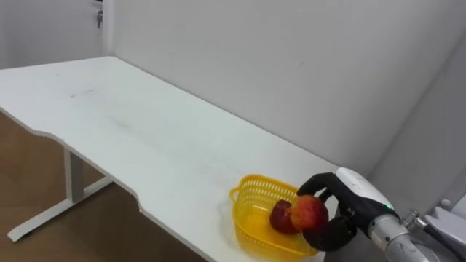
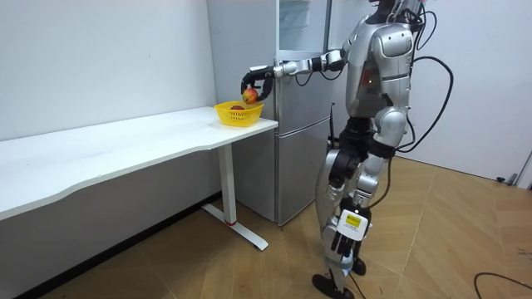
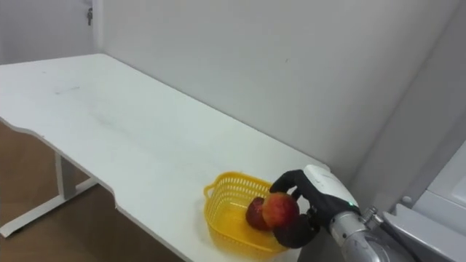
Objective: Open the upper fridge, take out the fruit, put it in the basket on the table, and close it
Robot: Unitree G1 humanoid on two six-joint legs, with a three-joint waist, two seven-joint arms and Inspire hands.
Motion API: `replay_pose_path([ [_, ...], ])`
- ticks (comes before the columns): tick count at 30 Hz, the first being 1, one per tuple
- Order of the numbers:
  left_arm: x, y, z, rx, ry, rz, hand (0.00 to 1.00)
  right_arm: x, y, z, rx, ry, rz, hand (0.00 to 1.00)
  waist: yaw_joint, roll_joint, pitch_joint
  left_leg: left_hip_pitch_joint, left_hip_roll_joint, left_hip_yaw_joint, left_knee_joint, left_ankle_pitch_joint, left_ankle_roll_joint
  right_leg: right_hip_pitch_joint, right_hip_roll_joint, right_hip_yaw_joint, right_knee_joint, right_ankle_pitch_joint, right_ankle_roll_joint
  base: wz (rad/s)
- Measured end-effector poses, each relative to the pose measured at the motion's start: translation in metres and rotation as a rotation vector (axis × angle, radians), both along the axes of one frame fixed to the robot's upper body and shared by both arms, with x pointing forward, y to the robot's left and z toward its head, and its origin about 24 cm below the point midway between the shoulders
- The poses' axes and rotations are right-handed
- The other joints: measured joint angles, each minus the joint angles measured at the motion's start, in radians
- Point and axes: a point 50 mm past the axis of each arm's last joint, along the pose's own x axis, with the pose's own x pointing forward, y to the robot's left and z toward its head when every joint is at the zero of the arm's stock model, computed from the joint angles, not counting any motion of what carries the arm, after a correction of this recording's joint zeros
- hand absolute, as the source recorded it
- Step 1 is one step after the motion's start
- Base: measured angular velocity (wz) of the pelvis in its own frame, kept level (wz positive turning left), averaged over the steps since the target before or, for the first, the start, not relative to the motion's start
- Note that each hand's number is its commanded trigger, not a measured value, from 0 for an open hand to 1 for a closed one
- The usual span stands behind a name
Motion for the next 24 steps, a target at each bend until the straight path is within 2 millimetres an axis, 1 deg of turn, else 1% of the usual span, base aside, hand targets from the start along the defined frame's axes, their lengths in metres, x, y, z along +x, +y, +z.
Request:
replay_pose_path([
  [1,0.0005,0.0001,0.0001,0.001,-0.002,0.000,0.00,0.0000,-0.0011,-0.0009,-0.001,0.001,-0.007,0.00,0.001,0.000,0.0000,-0.003,-0.001,-0.002,0.002,0.000,0.000,-0.001,-0.001,-0.001,-0.001,0.000,0.000,0.06],
  [5,-0.0009,0.0005,0.0002,0.006,0.006,0.003,0.00,0.0000,-0.0021,-0.0013,-0.001,-0.004,-0.016,0.00,0.005,0.000,0.0003,-0.005,-0.002,-0.002,0.002,0.001,-0.001,-0.001,-0.001,-0.003,-0.005,0.000,0.000,0.01],
  [7,-0.0015,0.0005,0.0001,0.008,0.011,0.006,0.00,-0.0001,-0.0026,-0.0019,-0.002,-0.002,-0.019,0.00,0.002,-0.002,-0.0013,-0.010,-0.006,-0.005,0.002,0.004,0.000,0.001,-0.003,-0.012,-0.015,0.000,0.000,0.07],
  [13,-0.0013,0.0009,0.0003,0.014,0.009,0.006,0.00,-0.0003,-0.0050,-0.0042,0.018,0.010,-0.034,0.00,0.002,-0.003,-0.0024,-0.011,-0.012,-0.015,0.002,0.006,0.003,0.001,-0.005,-0.020,-0.015,0.000,0.000,0.02],
  [24,-0.0007,0.0017,0.0006,0.028,0.005,0.008,0.00,-0.0002,-0.0056,-0.0042,0.029,0.005,-0.043,0.00,0.007,-0.003,-0.0025,-0.011,-0.012,-0.018,0.002,0.007,0.002,0.004,-0.005,-0.025,-0.015,0.000,0.000,0.00],
])
